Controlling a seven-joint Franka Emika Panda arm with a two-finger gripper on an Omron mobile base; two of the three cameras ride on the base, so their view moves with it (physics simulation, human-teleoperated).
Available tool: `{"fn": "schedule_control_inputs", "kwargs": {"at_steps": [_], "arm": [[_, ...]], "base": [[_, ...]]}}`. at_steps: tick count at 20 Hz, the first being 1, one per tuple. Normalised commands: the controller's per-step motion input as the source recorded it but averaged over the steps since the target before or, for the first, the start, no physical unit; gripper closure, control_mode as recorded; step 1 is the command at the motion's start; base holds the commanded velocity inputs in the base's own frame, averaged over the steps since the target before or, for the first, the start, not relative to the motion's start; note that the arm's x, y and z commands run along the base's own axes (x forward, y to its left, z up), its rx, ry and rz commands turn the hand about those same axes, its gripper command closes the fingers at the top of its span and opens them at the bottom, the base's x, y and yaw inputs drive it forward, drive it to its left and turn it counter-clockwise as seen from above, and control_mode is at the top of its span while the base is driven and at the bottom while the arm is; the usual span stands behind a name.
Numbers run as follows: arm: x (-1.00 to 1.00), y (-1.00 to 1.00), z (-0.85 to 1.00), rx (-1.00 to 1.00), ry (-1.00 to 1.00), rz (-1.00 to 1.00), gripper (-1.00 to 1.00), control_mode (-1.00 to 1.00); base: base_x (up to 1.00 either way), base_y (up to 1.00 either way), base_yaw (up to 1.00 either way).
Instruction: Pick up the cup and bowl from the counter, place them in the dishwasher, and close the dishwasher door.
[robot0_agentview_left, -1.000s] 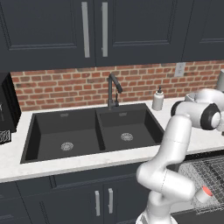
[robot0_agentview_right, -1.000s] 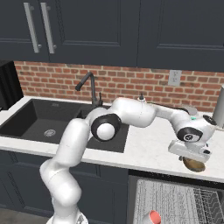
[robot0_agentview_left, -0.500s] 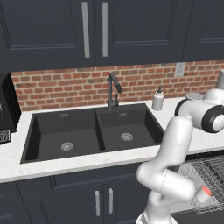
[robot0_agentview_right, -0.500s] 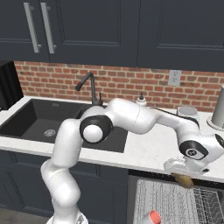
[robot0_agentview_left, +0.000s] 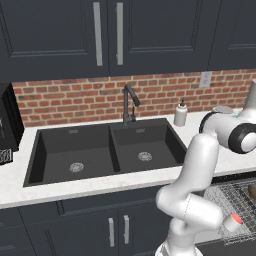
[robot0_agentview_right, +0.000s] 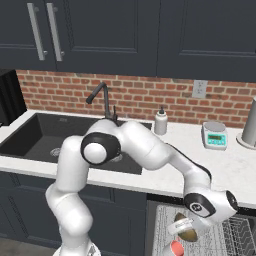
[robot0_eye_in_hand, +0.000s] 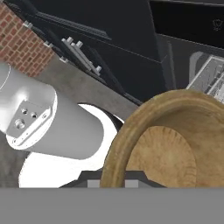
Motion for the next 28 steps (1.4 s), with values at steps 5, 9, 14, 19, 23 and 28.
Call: {"fn": "schedule_control_inputs", "kwargs": {"at_steps": [5,9,14,19,23,28], "arm": [[0.01,0.0,-0.88,0.08,-0.05,0.14,1.0,-1.0],[0.02,-0.07,-0.71,0.0,-0.09,0.04,1.0,-1.0],[0.0,-0.36,-0.65,0.01,-0.04,0.0,1.0,-1.0],[0.03,-0.42,-0.44,0.08,-0.01,0.0,1.0,-1.0],[0.17,-0.32,-0.18,0.1,-0.03,0.0,1.0,-1.0],[0.63,-0.13,-0.32,0.0,-0.01,-0.03,1.0,-1.0]], "base": [[0.0,0.0,0.0],[0.0,0.0,0.0],[0.0,0.0,0.0],[0.0,0.0,0.0],[0.0,0.0,0.0],[0.0,0.0,0.0]]}}
